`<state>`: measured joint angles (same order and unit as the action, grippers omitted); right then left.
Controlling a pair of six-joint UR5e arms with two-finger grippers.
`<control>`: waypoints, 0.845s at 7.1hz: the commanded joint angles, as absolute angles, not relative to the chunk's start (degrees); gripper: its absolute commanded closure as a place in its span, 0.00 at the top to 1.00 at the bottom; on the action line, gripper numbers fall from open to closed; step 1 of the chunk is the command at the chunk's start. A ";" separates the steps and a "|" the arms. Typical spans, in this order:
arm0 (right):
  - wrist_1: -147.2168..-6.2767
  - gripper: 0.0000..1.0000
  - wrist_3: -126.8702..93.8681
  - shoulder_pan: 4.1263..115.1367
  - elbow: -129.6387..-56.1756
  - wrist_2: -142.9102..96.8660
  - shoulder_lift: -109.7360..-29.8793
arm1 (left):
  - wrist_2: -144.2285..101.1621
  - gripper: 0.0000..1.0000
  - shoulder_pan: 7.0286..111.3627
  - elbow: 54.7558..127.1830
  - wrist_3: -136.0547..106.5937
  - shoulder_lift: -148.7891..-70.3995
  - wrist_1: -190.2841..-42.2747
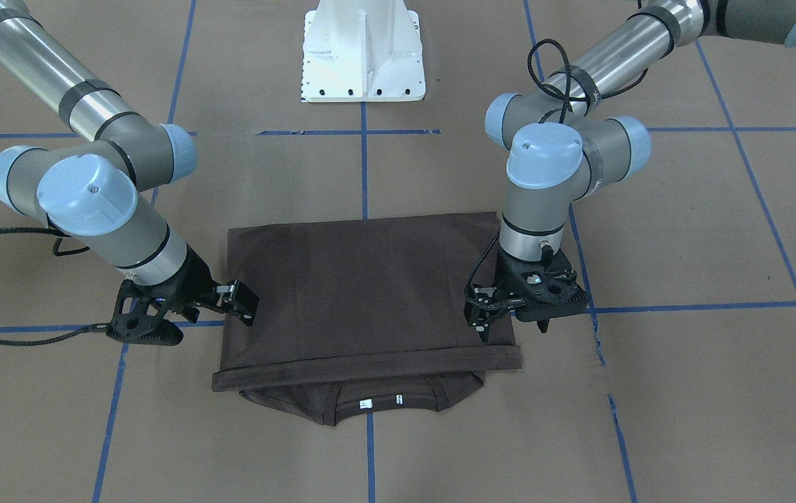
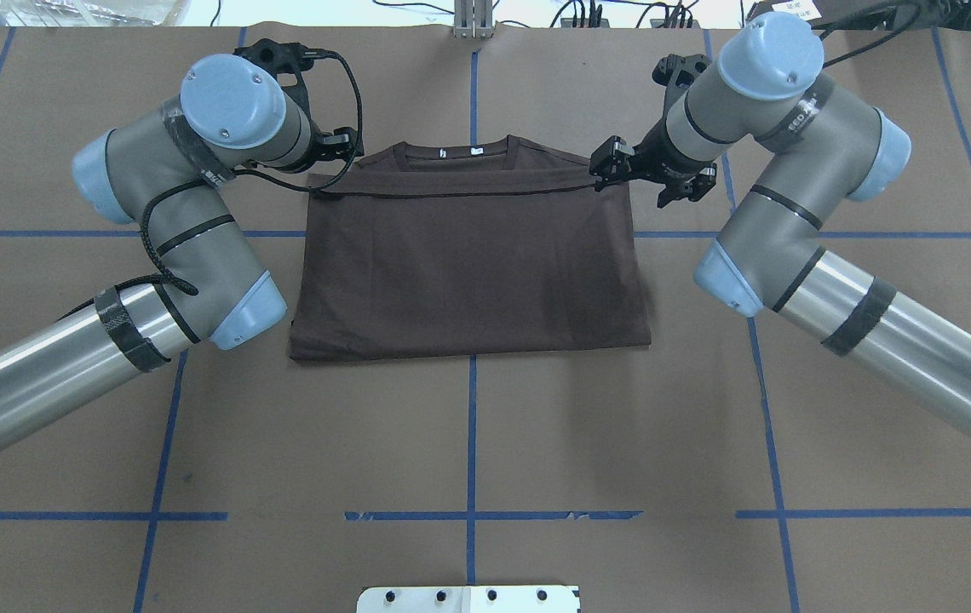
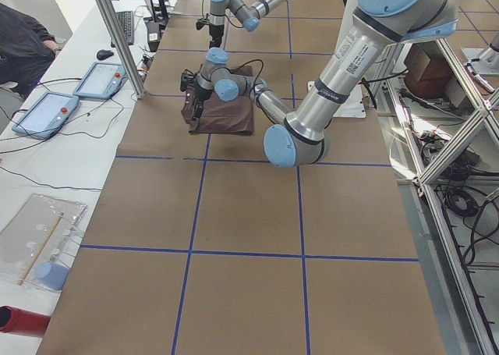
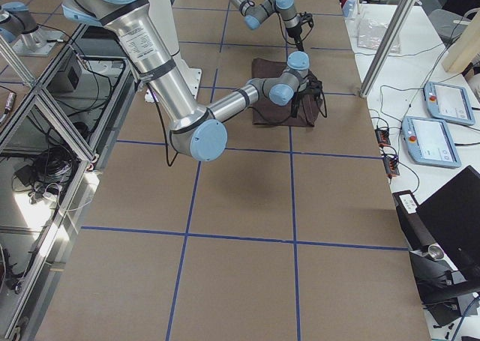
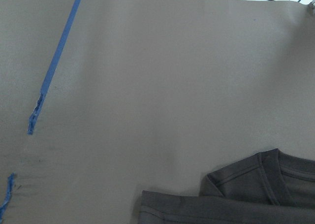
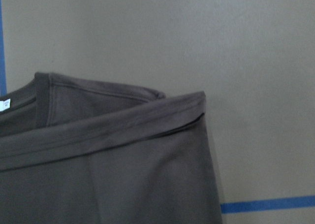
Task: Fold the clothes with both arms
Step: 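Raise the right gripper away from the folded shirt, then lower the right gripper to the folded shirt's side edge and grasp it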
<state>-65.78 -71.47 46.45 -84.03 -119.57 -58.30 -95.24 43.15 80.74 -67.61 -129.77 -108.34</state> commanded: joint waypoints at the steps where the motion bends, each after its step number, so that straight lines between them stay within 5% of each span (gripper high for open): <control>1: -65.83 1.00 -74.79 39.58 -93.84 -115.33 -67.29 | -95.36 1.00 43.15 81.03 -67.68 -129.90 -108.11; 3: -65.83 0.97 -75.06 37.45 -94.48 -114.79 -68.90 | -95.27 1.00 43.07 81.04 -67.76 -129.99 -108.28; 6: -66.36 0.77 -74.88 35.86 -93.35 -114.79 -68.73 | -95.27 1.00 43.07 81.12 -67.76 -129.82 -108.46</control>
<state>-66.22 -74.95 36.59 -93.92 -114.80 -68.78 -95.33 43.07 81.11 -67.76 -129.91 -108.38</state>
